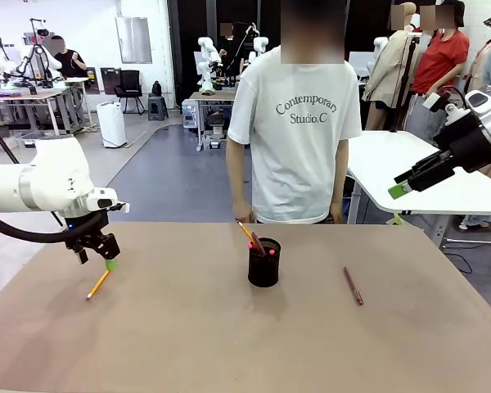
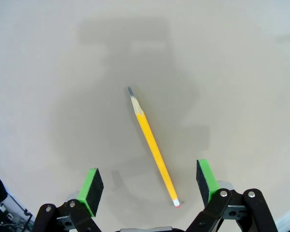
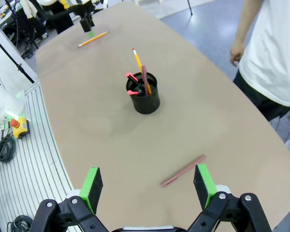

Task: Place the pens into the pen holder.
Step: Pick up a writing instrument from the table and place it into the Pen holder.

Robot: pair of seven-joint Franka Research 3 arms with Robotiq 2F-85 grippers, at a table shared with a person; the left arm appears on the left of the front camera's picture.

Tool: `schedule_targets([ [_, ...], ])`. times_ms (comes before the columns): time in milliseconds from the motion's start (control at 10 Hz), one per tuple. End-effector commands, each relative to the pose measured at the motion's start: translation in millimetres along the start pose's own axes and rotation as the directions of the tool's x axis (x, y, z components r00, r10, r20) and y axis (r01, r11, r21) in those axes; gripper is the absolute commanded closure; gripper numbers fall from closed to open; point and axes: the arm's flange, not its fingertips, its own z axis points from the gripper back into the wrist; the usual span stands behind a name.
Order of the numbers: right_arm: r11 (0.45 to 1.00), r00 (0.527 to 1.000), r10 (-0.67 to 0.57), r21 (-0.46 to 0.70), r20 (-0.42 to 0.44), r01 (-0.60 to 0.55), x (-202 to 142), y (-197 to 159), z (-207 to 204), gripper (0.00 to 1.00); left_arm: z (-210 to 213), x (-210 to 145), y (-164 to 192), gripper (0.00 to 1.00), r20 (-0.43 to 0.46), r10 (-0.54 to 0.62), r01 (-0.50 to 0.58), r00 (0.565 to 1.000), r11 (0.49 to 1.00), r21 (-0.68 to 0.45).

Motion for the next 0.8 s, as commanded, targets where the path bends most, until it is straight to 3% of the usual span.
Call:
schedule_targets([
  [0,1.0,1.0,0.001,0.002,0.014,-0.001,1.9,0.5,-0.2,0.0,-6.6,14.2,-2.5,0.0,0.013,0.055,-0.055,0.998,0.997,0.059],
  [700,1.0,1.0,0.001,0.002,0.014,-0.001,1.9,0.5,-0.2,0.0,-24.8,24.2,-14.6,0.0,0.031,0.058,-0.061,0.998,0.993,0.105],
])
